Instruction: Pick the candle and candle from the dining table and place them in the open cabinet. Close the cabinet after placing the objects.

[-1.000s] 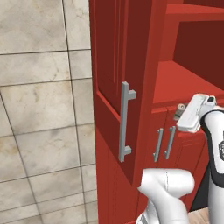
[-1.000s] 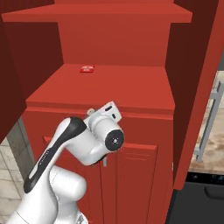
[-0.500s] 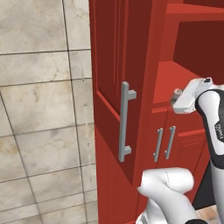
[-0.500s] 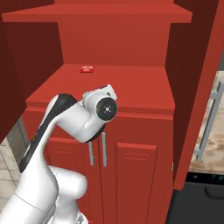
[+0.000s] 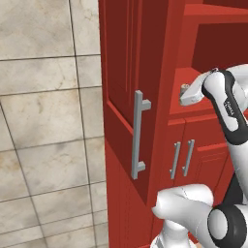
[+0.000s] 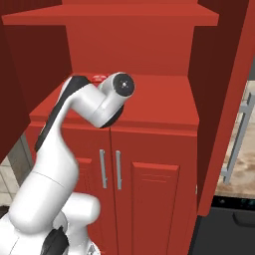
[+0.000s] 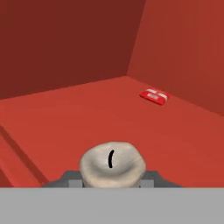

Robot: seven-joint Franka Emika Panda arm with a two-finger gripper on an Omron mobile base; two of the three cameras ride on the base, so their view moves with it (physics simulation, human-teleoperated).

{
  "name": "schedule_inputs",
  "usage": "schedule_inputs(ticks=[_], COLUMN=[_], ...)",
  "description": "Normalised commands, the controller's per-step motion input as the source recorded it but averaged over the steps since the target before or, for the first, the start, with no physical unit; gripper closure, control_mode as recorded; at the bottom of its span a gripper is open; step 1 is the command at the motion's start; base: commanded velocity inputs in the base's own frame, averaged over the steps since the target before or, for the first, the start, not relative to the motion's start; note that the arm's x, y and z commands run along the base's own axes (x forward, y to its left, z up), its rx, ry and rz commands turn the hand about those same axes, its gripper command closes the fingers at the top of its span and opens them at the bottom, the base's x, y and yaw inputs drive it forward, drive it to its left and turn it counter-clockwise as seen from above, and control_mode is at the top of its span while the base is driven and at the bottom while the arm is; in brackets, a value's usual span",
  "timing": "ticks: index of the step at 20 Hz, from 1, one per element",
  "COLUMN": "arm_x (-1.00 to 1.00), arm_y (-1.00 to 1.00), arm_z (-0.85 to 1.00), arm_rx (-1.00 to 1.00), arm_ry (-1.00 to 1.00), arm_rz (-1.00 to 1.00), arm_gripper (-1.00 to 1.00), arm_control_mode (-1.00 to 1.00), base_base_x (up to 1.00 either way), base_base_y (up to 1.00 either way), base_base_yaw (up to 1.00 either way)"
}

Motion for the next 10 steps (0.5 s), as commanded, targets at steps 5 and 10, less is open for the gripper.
schedule_inputs(ticks=[5,10], arm_x=[0.31,0.47], arm_y=[-0.01,0.01], arm_z=[-0.08,-0.22], arm_rx=[0.0,0.0], arm_ry=[0.05,0.01], arm_rz=[0.06,0.01], arm_gripper=[1.0,1.0], arm_control_mode=[-1.0,-1.0], base_base_x=[0.0,0.0], base_base_y=[0.0,0.0], base_base_yaw=[0.0,0.0])
